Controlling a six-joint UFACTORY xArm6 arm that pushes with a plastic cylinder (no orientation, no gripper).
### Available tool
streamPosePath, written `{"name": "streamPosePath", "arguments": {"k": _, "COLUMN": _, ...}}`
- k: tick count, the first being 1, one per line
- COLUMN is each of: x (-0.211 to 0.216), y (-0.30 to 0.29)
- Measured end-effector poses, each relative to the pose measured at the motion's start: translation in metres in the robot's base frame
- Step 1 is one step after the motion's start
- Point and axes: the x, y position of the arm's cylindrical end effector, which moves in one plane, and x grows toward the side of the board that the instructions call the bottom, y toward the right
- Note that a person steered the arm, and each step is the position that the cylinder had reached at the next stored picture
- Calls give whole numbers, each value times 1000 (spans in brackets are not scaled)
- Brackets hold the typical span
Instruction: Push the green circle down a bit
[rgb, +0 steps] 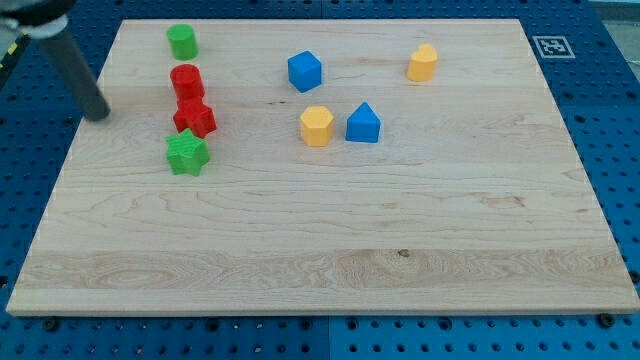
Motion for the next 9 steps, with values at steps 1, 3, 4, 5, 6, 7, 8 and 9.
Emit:
{"name": "streamPosePath", "arguments": {"k": 1, "x": -75, "y": 1}}
{"name": "streamPosePath", "arguments": {"k": 3, "x": -127, "y": 4}}
{"name": "streamPosePath", "arguments": {"k": 4, "x": -134, "y": 42}}
{"name": "streamPosePath", "arguments": {"k": 5, "x": -134, "y": 49}}
{"name": "streamPosePath", "arguments": {"k": 6, "x": -133, "y": 49}}
{"name": "streamPosePath", "arguments": {"k": 7, "x": -128, "y": 65}}
{"name": "streamPosePath", "arguments": {"k": 8, "x": -118, "y": 83}}
{"name": "streamPosePath", "arguments": {"k": 9, "x": -108, "y": 85}}
